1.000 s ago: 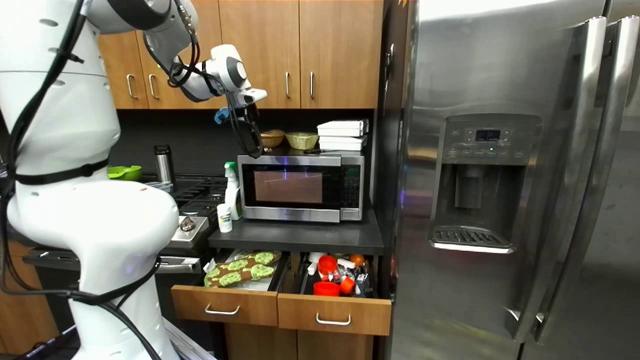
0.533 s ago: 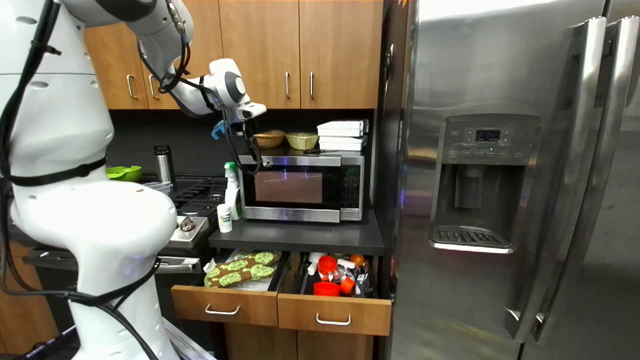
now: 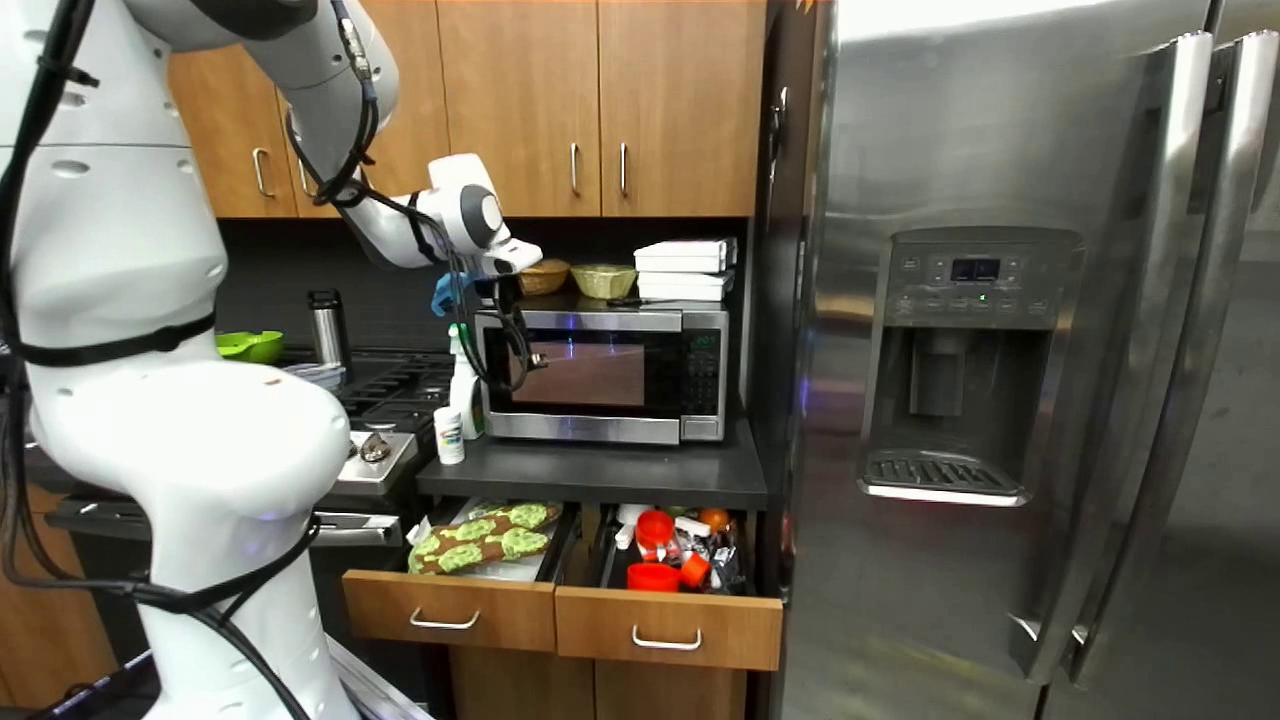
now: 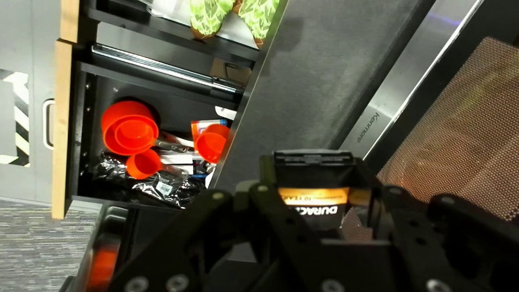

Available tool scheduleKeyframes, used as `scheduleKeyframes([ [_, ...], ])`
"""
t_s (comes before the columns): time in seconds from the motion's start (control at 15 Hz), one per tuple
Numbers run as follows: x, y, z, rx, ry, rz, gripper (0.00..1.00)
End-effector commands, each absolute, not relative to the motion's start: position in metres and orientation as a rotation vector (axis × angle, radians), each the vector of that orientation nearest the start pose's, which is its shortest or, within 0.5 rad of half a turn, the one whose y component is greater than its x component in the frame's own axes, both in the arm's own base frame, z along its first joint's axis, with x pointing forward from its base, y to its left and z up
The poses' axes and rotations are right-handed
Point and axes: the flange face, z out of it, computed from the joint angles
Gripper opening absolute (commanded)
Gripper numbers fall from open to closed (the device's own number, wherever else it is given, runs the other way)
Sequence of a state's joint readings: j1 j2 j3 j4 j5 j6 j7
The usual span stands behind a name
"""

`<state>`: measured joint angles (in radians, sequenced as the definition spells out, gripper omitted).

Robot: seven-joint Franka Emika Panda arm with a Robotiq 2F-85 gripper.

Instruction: Pick up the black square box from the microwave top and put it on the kitchen counter

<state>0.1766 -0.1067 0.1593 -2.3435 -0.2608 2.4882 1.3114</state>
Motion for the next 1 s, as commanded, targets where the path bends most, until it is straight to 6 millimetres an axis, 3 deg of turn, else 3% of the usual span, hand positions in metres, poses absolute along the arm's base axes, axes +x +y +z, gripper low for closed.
scheduleKeyframes([
  [0.0,0.485,0.165,0.386,-2.795,1.121,-0.467,0.22],
  [0.6,0.503,0.159,0.341,-2.814,1.036,-0.299,0.22],
  [0.93,0.526,0.164,0.32,-2.873,0.931,-0.234,0.22],
])
